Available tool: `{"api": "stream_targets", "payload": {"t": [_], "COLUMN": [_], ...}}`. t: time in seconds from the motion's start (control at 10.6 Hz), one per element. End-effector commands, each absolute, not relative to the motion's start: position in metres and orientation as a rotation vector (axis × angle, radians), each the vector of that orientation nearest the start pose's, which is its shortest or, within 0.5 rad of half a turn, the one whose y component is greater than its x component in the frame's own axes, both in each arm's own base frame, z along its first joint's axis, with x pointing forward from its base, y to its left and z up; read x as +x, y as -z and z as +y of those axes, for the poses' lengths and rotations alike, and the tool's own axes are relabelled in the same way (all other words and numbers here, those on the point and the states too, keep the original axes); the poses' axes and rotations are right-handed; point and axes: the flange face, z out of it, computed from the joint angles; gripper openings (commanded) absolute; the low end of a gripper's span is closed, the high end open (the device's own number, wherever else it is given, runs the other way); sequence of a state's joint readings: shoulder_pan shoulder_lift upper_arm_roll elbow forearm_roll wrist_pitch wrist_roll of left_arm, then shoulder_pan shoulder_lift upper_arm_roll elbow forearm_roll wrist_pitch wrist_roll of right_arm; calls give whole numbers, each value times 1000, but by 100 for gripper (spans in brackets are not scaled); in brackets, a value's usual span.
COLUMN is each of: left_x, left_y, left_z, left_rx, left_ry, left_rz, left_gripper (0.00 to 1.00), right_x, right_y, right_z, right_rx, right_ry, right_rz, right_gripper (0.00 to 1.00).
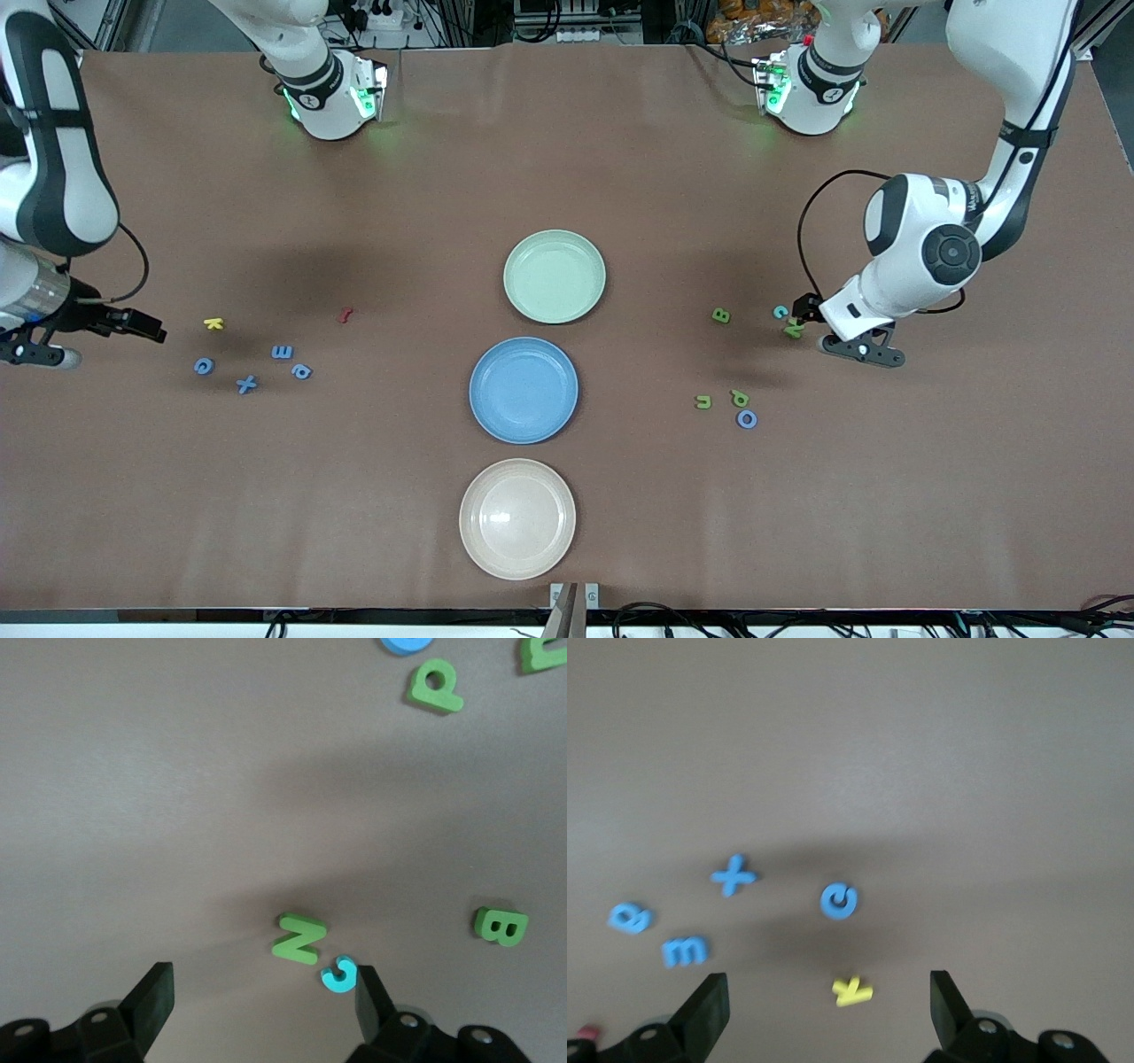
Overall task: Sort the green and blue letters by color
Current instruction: 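Grasp the green Z with the left gripper while the right gripper grasps blue c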
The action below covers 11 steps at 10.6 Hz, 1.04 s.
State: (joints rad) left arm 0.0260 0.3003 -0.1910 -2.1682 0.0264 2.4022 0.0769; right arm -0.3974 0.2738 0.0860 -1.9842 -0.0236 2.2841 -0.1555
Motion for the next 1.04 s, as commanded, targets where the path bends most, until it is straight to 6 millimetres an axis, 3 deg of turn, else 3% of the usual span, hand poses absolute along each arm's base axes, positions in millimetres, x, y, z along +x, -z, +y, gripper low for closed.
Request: {"api": "stream_targets", "payload": {"t": [0.0,0.28,0.95], "left_x": [542,541,537], "left_y": [-216,-191,-179], "left_z": [-96,-96,-97], "left_rx": [-3141,-3143,-3145], "left_ry": [-77,-78,-112], "left_rz": [495,564,573], "left_gripper": [85,79,71], "right_x": [590,597,581], "right_y": [-273,-236,-179], "right_z": [-207,-204,-191], "right_rx": [-3126,-3129,-3124], "right_ry": [112,161,206], "right_rz": [245,230,234], "right_gripper": [100,100,100]}}
